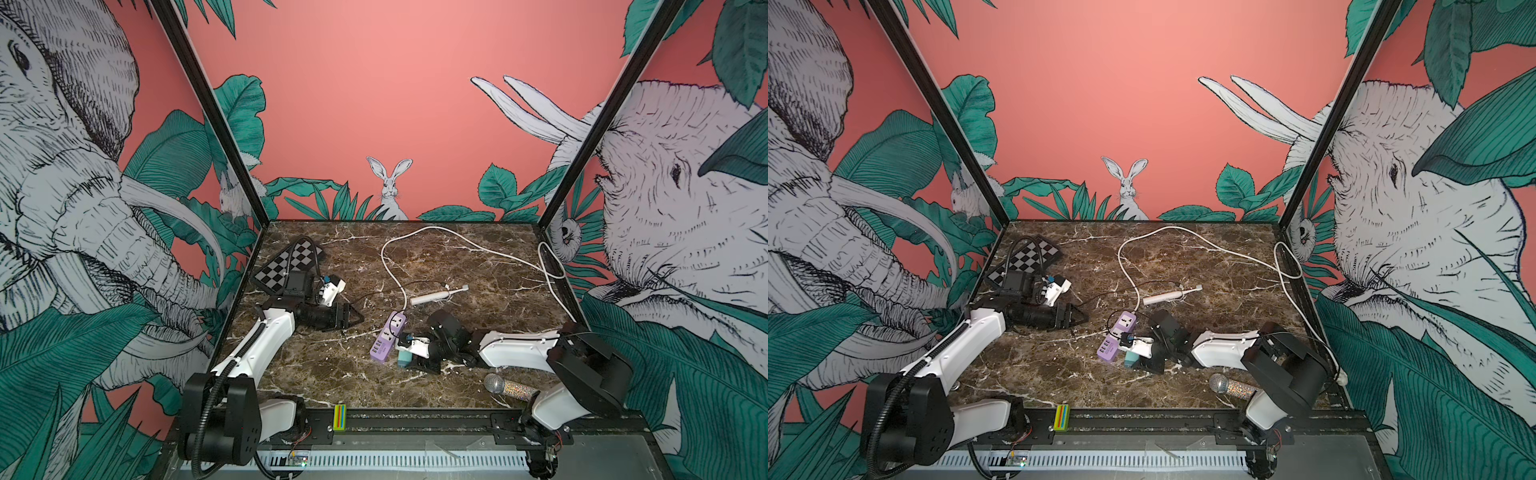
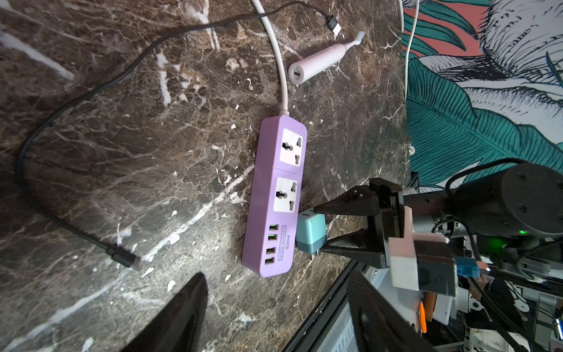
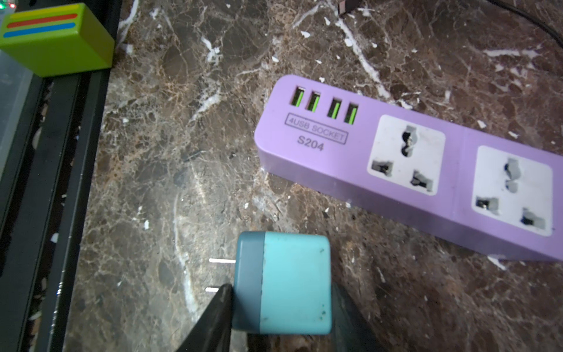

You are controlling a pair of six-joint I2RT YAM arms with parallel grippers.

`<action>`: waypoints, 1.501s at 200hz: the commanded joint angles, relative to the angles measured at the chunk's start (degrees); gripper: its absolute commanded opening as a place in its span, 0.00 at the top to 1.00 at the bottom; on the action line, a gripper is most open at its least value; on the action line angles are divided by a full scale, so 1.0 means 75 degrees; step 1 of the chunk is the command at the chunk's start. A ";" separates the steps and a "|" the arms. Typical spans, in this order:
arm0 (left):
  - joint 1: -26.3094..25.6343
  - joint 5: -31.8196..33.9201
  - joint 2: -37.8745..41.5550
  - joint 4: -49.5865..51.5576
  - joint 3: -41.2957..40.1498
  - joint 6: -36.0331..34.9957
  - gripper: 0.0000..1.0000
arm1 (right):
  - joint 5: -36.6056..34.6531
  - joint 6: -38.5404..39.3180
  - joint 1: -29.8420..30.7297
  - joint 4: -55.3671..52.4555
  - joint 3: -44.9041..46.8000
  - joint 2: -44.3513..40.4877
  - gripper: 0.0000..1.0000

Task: Charge the electric toothbrush
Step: Pick up the plug from the center of the board.

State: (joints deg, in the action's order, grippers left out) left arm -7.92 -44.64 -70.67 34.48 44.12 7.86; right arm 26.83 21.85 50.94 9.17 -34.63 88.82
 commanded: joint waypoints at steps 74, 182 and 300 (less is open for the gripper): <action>-0.0746 -0.1404 0.1298 -0.2374 -0.0137 0.1847 0.25 | -0.1930 -0.0005 -0.0019 0.0863 0.0571 -0.3205 0.65; -0.2664 -0.1208 0.1063 -0.3636 -0.0077 0.2566 0.35 | -0.2335 0.1101 0.0315 0.1199 0.0041 -0.4133 0.66; -0.3127 -0.1159 0.0789 -0.4093 -0.0141 0.2504 0.55 | -0.2287 0.1193 0.0626 0.1115 -0.0258 -0.4014 0.66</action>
State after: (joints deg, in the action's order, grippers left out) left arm -31.05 -53.21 -64.82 5.65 43.75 27.03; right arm 9.58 30.15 54.92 15.42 -34.63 58.50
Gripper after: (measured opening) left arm 0.472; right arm 0.445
